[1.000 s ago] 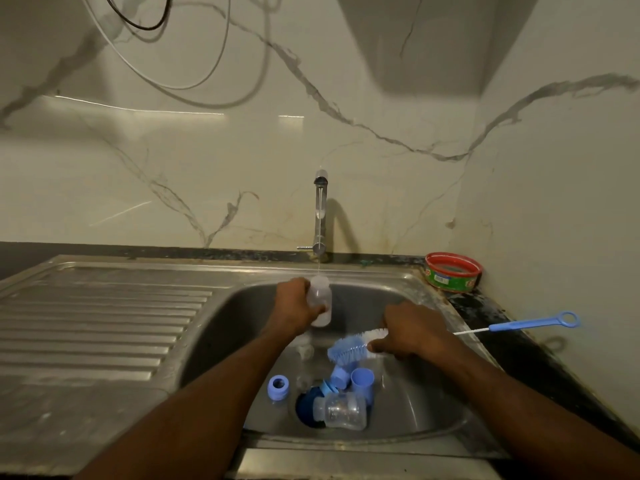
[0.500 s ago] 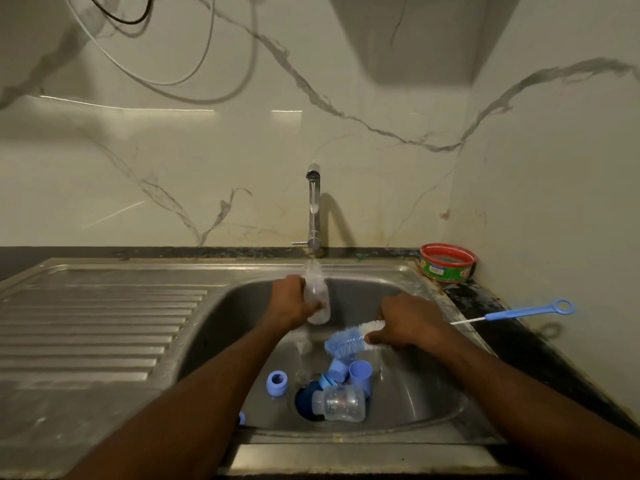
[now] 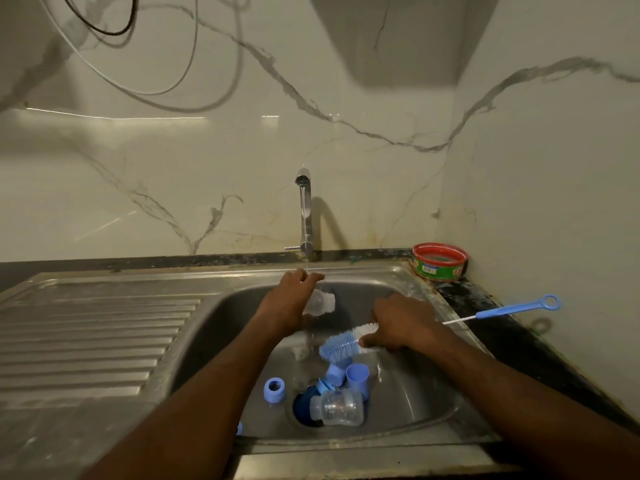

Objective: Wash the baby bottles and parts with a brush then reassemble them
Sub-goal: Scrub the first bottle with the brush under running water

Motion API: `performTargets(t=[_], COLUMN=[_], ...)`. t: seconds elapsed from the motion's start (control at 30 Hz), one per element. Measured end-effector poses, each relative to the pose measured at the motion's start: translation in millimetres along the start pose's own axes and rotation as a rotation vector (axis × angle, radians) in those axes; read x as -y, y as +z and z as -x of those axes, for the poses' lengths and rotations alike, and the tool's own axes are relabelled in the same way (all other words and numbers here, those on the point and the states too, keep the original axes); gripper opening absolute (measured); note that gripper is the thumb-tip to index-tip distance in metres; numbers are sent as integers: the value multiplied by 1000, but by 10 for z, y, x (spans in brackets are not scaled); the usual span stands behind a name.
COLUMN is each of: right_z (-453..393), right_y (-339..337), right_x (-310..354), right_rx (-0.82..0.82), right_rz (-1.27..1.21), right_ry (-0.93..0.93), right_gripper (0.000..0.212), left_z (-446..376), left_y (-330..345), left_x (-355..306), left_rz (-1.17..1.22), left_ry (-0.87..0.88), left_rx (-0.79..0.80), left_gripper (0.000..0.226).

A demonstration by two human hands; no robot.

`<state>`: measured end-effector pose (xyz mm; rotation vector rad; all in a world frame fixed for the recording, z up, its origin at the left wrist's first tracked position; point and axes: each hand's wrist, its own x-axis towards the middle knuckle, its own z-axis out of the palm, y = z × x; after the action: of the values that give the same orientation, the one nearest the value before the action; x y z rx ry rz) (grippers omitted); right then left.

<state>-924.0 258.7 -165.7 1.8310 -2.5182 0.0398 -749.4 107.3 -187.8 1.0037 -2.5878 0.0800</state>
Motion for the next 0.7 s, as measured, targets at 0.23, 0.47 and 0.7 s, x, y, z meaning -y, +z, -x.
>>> performTargets(t=[0.23,0.47,0.7], right_z=[13,18,52], right_y=[-2,28,-3], right_x=[13,42,25], right_rx=[26,20,40], right_rz=[-6,-34,-64], right_ry=[0,19,-6], right_gripper=[38,35,34], left_z=[-62,-89,-33], left_y=[-237,-195,48], left_x=[-183,-224,-57], left_rz=[-369,-420,-42], left_ry=[219,320,111], left_rx=[-36,-31,-125], left_gripper=[62,66,75])
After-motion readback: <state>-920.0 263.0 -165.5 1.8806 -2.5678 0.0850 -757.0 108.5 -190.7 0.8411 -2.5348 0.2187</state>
